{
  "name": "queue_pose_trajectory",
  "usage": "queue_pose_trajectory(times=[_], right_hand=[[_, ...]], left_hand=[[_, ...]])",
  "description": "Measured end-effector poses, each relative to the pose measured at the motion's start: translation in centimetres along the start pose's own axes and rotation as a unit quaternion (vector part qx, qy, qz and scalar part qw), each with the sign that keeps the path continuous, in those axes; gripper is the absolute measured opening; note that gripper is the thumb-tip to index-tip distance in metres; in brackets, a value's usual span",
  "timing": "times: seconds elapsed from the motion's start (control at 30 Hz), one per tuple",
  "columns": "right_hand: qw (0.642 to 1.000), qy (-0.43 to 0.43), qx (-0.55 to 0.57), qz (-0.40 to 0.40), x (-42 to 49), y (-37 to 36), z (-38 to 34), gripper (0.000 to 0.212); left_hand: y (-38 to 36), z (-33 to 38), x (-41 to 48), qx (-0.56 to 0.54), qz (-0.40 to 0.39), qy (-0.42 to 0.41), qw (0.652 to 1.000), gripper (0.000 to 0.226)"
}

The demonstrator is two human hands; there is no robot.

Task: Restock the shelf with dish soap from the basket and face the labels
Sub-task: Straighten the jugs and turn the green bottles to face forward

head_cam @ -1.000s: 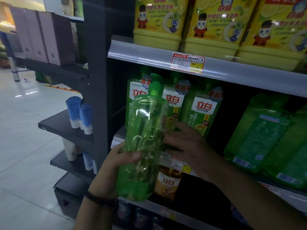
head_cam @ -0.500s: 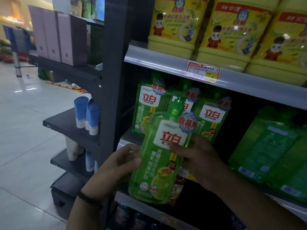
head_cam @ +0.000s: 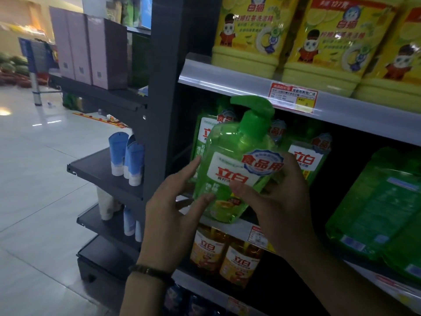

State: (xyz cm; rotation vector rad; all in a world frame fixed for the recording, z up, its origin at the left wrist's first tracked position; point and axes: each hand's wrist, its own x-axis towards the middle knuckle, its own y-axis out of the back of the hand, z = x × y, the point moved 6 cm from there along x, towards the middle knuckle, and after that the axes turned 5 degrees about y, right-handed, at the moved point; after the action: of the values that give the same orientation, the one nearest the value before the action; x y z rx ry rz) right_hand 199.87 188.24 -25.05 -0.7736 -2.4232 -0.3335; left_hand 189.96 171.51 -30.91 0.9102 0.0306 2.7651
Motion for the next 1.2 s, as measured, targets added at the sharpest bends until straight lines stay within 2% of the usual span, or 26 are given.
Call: queue_pose_trajectory(times=[0.07, 0.17, 0.5, 0.63, 0.9, 1.2], right_hand=[[1.000, 0.016, -0.005, 0.002, 1.2, -0.8, 0.3, 0.060], [0.999, 0.030, -0.019, -0.001, 2.5, -1.8, 1.6, 0.060], [0.999, 0.029, 0.012, -0.017, 5.2, -3.6, 3.1, 0.055], [0.999, 0.032, 0.004, -0.024, 5.9, -3.9, 3.3, 0.055], [0.998, 0.062, -0.013, -0.028, 7.0, -3.5, 2.6, 0.059], [0.997, 0.036, -0.055, -0.026, 6.5, -3.6, 4.1, 0.059]], left_hand=[[-0.6, -0.2, 0.0, 0.039, 0.030, -0.023, 0.999, 0.090], [-1.8, -1.4, 0.1, 0.028, 0.018, -0.009, 0.999, 0.103], [-2.8, -2.7, 1.5, 0.030, 0.008, -0.015, 0.999, 0.111], [-3.4, -2.9, 2.0, 0.050, 0.000, -0.013, 0.999, 0.122], [-3.8, -2.2, 3.5, 0.049, 0.033, -0.027, 0.998, 0.114], [-4.2, -3.9, 3.4, 0.036, 0.009, -0.001, 0.999, 0.114]])
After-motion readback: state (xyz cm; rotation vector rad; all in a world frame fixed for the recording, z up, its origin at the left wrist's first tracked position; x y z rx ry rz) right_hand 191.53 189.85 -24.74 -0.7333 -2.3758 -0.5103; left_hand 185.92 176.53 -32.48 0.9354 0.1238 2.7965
